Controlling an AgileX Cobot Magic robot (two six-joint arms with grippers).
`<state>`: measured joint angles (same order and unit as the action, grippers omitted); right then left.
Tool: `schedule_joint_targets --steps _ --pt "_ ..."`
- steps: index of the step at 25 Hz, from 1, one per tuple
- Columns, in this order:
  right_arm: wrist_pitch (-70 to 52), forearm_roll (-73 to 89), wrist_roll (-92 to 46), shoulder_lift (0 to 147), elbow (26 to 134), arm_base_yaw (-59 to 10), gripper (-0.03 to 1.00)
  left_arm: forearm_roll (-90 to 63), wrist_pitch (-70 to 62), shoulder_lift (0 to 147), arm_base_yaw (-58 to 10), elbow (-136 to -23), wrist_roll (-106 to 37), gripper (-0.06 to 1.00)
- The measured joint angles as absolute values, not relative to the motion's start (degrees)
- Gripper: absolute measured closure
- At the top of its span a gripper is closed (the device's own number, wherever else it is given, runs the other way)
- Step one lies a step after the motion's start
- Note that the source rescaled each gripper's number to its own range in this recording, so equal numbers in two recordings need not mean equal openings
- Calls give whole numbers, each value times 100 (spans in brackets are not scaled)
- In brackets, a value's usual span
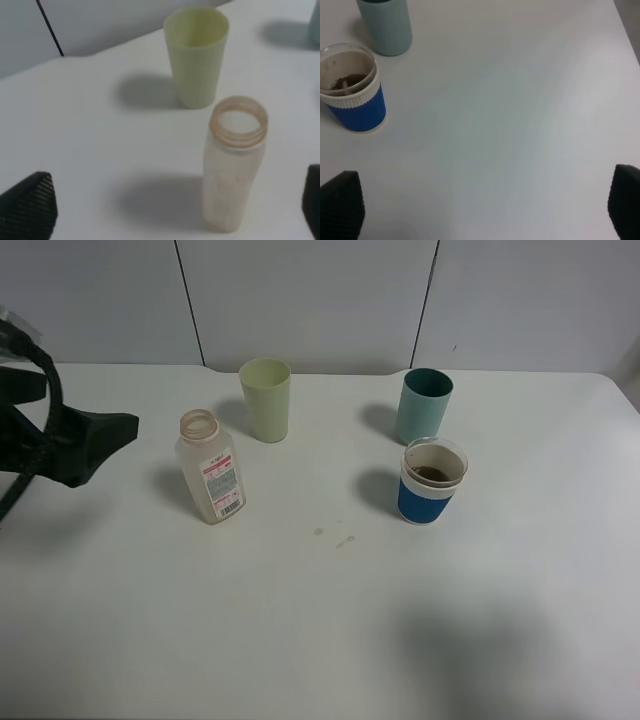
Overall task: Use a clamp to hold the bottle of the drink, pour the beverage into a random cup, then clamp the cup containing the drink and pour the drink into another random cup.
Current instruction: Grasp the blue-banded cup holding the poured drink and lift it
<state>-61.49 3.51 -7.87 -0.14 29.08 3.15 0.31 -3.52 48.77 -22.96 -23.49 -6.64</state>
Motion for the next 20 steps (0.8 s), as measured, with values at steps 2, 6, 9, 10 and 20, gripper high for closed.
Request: schedule_joint_targets --steps 2,6,9,10,20 --pt "-6149 351 -787 -14 2908 315 4 144 -919 4595 -2296 -2624 -672 -5" --pt "-6149 351 -787 -14 2908 315 4 165 -1792 4004 -2296 -3084 -683 -5" --pt "-6149 351 -787 -14 2908 315 4 210 -2255 3502 -2263 -3274 -675 -5" --pt "-6149 351 -787 -14 2908 315 4 237 -2376 3336 -2183 -3307 -663 -5" --pt "-6149 351 -787 -14 2908 315 4 253 -3871 1703 -323 -3315 -441 -6"
